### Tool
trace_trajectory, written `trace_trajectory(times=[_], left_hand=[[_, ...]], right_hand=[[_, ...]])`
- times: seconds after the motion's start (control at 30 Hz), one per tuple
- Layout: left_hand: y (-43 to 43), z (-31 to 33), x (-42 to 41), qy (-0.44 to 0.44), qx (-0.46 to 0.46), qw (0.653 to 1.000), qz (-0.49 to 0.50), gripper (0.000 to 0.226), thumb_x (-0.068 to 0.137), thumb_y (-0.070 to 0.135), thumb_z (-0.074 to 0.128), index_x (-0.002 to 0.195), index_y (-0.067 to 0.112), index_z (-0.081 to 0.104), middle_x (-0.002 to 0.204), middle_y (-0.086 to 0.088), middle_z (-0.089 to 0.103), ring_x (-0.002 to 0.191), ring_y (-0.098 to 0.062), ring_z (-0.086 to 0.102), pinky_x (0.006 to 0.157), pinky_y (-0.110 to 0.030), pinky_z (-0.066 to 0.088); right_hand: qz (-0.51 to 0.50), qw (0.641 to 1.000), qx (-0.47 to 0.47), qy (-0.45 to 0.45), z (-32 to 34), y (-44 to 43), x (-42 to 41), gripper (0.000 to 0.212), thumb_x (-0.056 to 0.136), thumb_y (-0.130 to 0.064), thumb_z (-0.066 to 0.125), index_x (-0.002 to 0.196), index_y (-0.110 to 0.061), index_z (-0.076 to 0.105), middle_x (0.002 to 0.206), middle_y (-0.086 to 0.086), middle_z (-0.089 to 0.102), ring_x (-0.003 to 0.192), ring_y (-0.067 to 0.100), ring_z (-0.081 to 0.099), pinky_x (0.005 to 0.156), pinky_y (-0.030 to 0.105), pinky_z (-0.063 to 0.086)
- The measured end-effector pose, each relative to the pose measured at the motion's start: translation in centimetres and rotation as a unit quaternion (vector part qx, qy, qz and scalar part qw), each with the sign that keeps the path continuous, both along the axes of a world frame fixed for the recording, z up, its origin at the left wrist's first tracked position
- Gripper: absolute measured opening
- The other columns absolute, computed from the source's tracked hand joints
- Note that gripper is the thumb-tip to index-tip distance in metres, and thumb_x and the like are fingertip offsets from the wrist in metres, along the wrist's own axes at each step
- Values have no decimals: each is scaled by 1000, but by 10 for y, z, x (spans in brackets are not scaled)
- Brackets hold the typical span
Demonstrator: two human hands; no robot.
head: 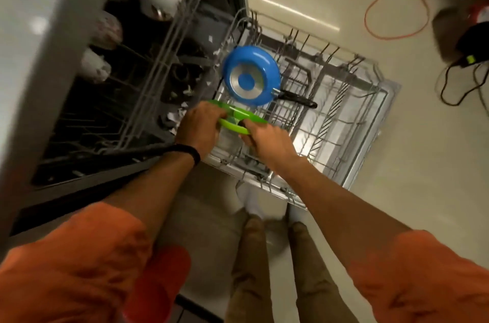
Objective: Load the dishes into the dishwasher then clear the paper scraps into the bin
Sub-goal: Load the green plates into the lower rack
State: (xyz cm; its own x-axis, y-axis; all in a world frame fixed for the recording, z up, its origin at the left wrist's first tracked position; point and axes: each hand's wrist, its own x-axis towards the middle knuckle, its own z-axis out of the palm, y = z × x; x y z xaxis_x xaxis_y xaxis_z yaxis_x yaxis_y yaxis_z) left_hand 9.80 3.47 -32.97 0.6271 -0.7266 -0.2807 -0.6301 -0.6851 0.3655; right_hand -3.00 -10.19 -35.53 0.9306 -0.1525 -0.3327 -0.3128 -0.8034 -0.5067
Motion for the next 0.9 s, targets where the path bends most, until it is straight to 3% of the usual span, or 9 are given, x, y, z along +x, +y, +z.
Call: trace_trajectory(times=[0.1,0.23,0.37,0.57,0.7,0.9], left_hand=[[0,-43,18,2,7,1000,29,30,83,-5,65,106,10,75,114,-14,70,112,-34,60,94,-42,49],[-2,-81,36,9,22,999,35,30,85,-1,63,108,14,75,115,-12,69,115,-32,57,96,-41,46],[-3,-110,48,12,43,999,22,33,82,-1,63,107,15,76,114,-12,69,113,-33,58,96,-42,48],[-8,-132,54,15,46,999,7,33,80,-2,64,106,14,76,111,-14,69,112,-34,59,93,-43,49],[-15,-137,62,18,61,998,21,35,83,1,64,112,19,74,110,-14,67,107,-35,60,87,-44,52],[-43,-141,85,47,94,994,-33,30,87,2,63,112,16,70,110,-18,67,104,-41,61,85,-47,52]], right_hand=[[-5,1000,0,-4,-41,1,20,29,107,-35,43,130,-18,50,100,8,66,80,26,63,65,33,41],[-20,1000,18,-2,-80,2,39,23,105,-33,46,122,-18,50,95,11,67,79,33,67,69,44,56],[-25,999,22,16,-104,4,47,22,105,-33,46,122,-18,49,93,9,66,75,30,66,69,47,58],[-35,999,36,14,-124,5,48,29,106,-29,46,132,-17,48,96,7,64,79,23,64,72,44,58],[-48,997,47,33,-126,-2,57,30,104,-26,50,133,-17,48,100,9,65,84,27,64,69,38,50],[-80,989,102,76,-141,-27,82,36,100,-26,58,134,-17,51,112,14,67,97,31,64,79,39,49]])
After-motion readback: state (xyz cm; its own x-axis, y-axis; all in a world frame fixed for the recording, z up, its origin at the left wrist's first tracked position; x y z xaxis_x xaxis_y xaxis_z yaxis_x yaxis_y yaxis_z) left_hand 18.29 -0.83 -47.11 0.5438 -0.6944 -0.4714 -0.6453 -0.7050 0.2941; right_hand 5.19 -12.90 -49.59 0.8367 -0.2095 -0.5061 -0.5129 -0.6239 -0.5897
